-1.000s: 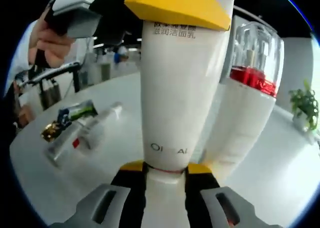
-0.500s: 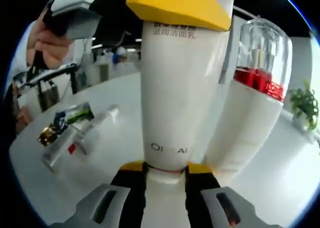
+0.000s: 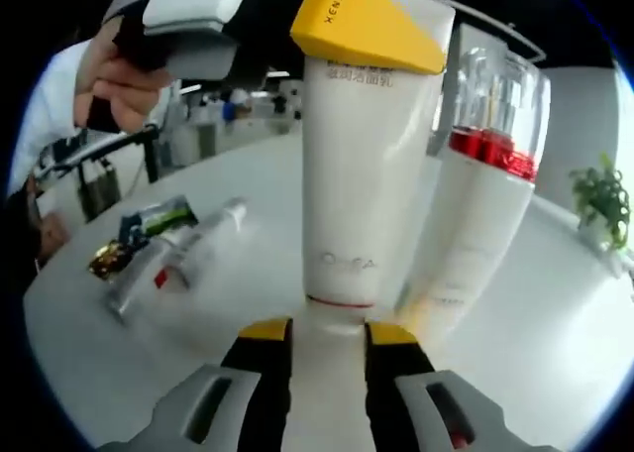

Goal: Arrange the skincare products in the storage area until every visible bottle or jar stands upright without overlapping.

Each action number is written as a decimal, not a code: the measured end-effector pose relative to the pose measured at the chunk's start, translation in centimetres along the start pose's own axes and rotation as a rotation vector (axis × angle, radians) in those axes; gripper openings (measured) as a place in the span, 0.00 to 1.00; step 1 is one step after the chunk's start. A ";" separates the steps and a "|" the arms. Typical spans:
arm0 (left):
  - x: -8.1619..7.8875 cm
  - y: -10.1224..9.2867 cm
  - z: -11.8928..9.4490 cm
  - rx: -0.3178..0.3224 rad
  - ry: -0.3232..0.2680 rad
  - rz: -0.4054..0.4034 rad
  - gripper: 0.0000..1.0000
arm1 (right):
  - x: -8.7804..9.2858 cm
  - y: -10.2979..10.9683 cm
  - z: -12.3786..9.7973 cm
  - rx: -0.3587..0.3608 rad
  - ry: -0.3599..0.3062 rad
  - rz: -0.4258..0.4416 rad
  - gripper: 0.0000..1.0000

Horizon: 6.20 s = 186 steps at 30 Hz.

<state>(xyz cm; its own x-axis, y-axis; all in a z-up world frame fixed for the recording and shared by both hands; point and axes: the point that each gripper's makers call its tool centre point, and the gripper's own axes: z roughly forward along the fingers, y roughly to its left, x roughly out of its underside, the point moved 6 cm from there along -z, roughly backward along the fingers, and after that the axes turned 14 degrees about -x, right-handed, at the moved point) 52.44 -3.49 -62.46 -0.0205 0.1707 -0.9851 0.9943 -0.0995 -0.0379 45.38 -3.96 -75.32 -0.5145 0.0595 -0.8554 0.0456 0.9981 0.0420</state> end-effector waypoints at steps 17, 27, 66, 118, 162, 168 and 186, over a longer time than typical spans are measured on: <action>0.2 0.4 0.8 0.031 -0.030 -0.039 0.08 | 0.3 0.5 0.2 -0.032 0.004 0.029 0.14; 0.3 0.5 0.4 0.038 -0.009 -0.006 0.08 | 0.0 0.6 0.9 -0.049 -0.009 0.041 0.05; 1.7 1.1 -0.6 -0.090 0.091 -0.030 0.41 | 0.1 1.3 -0.1 -0.110 0.032 -0.030 0.02; 3.5 -3.9 -8.2 -0.317 0.250 -0.096 0.53 | -4.0 -0.2 -8.0 -0.343 0.014 -0.134 0.72; 1.9 -6.2 -14.2 -0.475 0.196 -0.144 0.99 | -5.6 0.6 -12.9 -0.467 -0.039 -0.134 1.00; 1.9 -6.9 -15.6 -0.500 0.191 -0.161 0.99 | -5.8 0.7 -13.6 -0.449 -0.033 -0.175 1.00; 3.1 -8.0 -17.6 -0.567 0.233 -0.173 0.99 | -5.7 1.0 -14.3 -0.429 -0.019 -0.209 1.00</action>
<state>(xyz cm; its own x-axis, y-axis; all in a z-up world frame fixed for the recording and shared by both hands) 46.27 15.10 -62.25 -0.2262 0.3530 -0.9078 0.8808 0.4722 -0.0358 36.07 -3.05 -63.01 -0.4587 -0.1397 -0.8775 -0.4167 0.9060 0.0736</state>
